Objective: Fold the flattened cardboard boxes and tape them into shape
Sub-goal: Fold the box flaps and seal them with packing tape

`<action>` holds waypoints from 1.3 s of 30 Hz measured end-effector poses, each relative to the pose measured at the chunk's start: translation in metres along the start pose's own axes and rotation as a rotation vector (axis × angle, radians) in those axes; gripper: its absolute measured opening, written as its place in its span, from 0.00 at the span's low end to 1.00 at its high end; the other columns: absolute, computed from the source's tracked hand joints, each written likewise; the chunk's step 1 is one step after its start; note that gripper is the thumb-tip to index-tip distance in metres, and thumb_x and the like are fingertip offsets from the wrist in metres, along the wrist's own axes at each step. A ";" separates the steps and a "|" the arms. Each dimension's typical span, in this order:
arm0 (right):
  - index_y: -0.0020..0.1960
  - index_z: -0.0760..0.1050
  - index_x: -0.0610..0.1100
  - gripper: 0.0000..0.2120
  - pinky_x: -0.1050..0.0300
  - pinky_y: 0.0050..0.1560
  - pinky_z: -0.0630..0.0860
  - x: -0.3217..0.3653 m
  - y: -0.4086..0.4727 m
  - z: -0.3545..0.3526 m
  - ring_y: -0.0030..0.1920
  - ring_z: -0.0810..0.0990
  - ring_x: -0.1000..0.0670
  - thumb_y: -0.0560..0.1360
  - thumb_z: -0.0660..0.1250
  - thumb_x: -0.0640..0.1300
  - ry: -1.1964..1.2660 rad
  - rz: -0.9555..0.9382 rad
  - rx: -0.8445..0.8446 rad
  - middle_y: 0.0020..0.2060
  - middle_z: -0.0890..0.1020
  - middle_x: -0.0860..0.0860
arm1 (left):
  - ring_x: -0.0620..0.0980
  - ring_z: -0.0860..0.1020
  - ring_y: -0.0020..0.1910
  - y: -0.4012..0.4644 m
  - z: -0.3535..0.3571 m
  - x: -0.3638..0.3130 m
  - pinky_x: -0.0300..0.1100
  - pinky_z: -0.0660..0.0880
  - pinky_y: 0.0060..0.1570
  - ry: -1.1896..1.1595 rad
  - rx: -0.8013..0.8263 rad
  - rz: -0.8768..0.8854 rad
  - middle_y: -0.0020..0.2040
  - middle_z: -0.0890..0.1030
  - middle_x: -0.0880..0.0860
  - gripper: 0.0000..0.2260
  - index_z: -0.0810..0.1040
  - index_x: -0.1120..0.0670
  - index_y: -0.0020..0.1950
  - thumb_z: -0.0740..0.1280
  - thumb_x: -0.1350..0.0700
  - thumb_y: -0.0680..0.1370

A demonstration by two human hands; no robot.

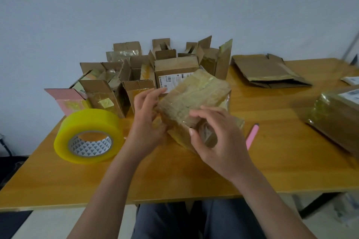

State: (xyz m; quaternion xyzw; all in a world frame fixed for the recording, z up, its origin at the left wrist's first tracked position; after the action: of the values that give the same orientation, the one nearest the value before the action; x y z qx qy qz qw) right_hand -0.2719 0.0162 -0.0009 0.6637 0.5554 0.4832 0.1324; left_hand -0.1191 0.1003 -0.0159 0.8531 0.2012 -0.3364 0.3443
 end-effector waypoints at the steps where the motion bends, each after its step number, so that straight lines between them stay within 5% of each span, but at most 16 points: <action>1: 0.59 0.77 0.44 0.14 0.55 0.55 0.79 0.001 0.003 -0.006 0.60 0.77 0.53 0.76 0.65 0.49 0.054 0.012 -0.043 0.55 0.79 0.55 | 0.46 0.68 0.65 0.000 -0.005 0.005 0.38 0.72 0.63 0.025 -0.019 -0.064 0.66 0.60 0.44 0.37 0.64 0.46 0.73 0.76 0.66 0.70; 3: 0.59 0.76 0.44 0.13 0.48 0.51 0.79 -0.004 0.010 -0.028 0.57 0.75 0.57 0.78 0.63 0.49 0.042 0.028 -0.228 0.53 0.76 0.58 | 0.45 0.73 0.57 -0.004 -0.015 0.012 0.33 0.73 0.57 0.050 -0.108 -0.190 0.65 0.62 0.48 0.32 0.65 0.48 0.73 0.74 0.63 0.73; 6: 0.67 0.70 0.45 0.19 0.48 0.64 0.68 -0.042 0.026 -0.052 0.63 0.63 0.60 0.79 0.61 0.53 -0.078 0.282 -0.342 0.59 0.72 0.56 | 0.44 0.79 0.46 -0.015 -0.024 0.014 0.35 0.78 0.46 0.047 -0.254 -0.287 0.58 0.75 0.51 0.11 0.77 0.52 0.61 0.65 0.52 0.80; 9: 0.78 0.56 0.50 0.30 0.44 0.73 0.60 -0.095 0.029 -0.032 0.75 0.56 0.50 0.80 0.57 0.61 0.102 0.692 -0.110 0.75 0.63 0.52 | 0.62 0.81 0.45 -0.017 0.002 0.015 0.61 0.79 0.49 -0.150 -0.145 -0.400 0.46 0.83 0.58 0.23 0.80 0.55 0.46 0.57 0.38 0.79; 11: 0.79 0.55 0.51 0.32 0.42 0.73 0.62 -0.102 0.026 -0.020 0.76 0.59 0.47 0.79 0.56 0.64 0.222 0.787 -0.045 0.77 0.61 0.51 | 0.63 0.80 0.50 -0.020 0.013 0.003 0.61 0.77 0.52 -0.224 -0.112 -0.438 0.46 0.83 0.60 0.24 0.77 0.51 0.43 0.54 0.33 0.76; 15: 0.78 0.57 0.52 0.36 0.63 0.62 0.66 -0.076 0.020 -0.035 0.70 0.64 0.55 0.75 0.61 0.65 0.217 0.655 -0.145 0.73 0.63 0.55 | 0.42 0.80 0.50 -0.018 0.000 -0.024 0.41 0.81 0.47 -0.336 -0.230 -0.316 0.51 0.81 0.46 0.25 0.77 0.49 0.61 0.62 0.34 0.71; 18: 0.77 0.59 0.54 0.42 0.74 0.51 0.64 -0.067 0.002 -0.030 0.62 0.67 0.64 0.68 0.68 0.66 0.283 0.600 -0.191 0.67 0.63 0.57 | 0.43 0.79 0.54 -0.019 0.002 -0.025 0.46 0.82 0.48 -0.448 -0.240 -0.217 0.56 0.78 0.43 0.25 0.71 0.43 0.61 0.70 0.37 0.67; 21: 0.75 0.57 0.56 0.45 0.80 0.47 0.67 -0.065 -0.017 -0.015 0.58 0.62 0.77 0.64 0.74 0.61 0.332 0.578 -0.223 0.64 0.62 0.59 | 0.41 0.76 0.60 -0.028 0.014 -0.020 0.41 0.81 0.47 -0.491 -0.239 -0.169 0.59 0.73 0.36 0.27 0.66 0.38 0.62 0.74 0.43 0.67; 25: 0.69 0.57 0.55 0.44 0.73 0.52 0.73 -0.067 -0.033 -0.008 0.61 0.70 0.69 0.61 0.79 0.53 0.477 0.549 -0.303 0.61 0.69 0.62 | 0.32 0.74 0.60 -0.041 0.021 -0.013 0.30 0.76 0.50 -0.462 -0.306 -0.099 0.55 0.72 0.24 0.31 0.64 0.42 0.65 0.75 0.52 0.67; 29: 0.67 0.59 0.49 0.42 0.69 0.50 0.76 -0.069 -0.041 -0.009 0.58 0.75 0.66 0.62 0.81 0.46 0.466 0.540 -0.358 0.58 0.72 0.60 | 0.41 0.75 0.62 -0.048 0.026 -0.003 0.41 0.79 0.55 -0.432 -0.329 -0.115 0.61 0.75 0.40 0.31 0.65 0.41 0.66 0.76 0.46 0.67; 35: 0.62 0.63 0.46 0.25 0.77 0.47 0.71 -0.070 -0.043 -0.013 0.51 0.77 0.68 0.72 0.74 0.40 0.443 0.527 -0.404 0.54 0.77 0.55 | 0.48 0.80 0.58 -0.048 0.021 0.006 0.48 0.81 0.51 -0.376 -0.363 -0.104 0.58 0.80 0.52 0.18 0.66 0.42 0.62 0.68 0.49 0.75; 39: 0.62 0.67 0.38 0.15 0.87 0.52 0.55 -0.061 -0.046 -0.022 0.57 0.81 0.50 0.78 0.66 0.35 0.317 0.476 -0.455 0.53 0.81 0.43 | 0.50 0.81 0.56 -0.050 0.019 0.009 0.43 0.81 0.48 -0.356 -0.404 -0.076 0.55 0.81 0.55 0.12 0.69 0.46 0.63 0.62 0.53 0.80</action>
State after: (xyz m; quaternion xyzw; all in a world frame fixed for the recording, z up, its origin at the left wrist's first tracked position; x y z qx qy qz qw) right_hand -0.3117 -0.0283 -0.0529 0.6448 0.2772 0.7086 0.0727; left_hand -0.1502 0.1215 -0.0553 0.6864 0.2323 -0.4467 0.5248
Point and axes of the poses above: each hand's wrist, its own y-axis towards the middle knuckle, its own z-axis out of the palm, x = y × z, the point moved 10 cm from there along y, towards the middle knuckle
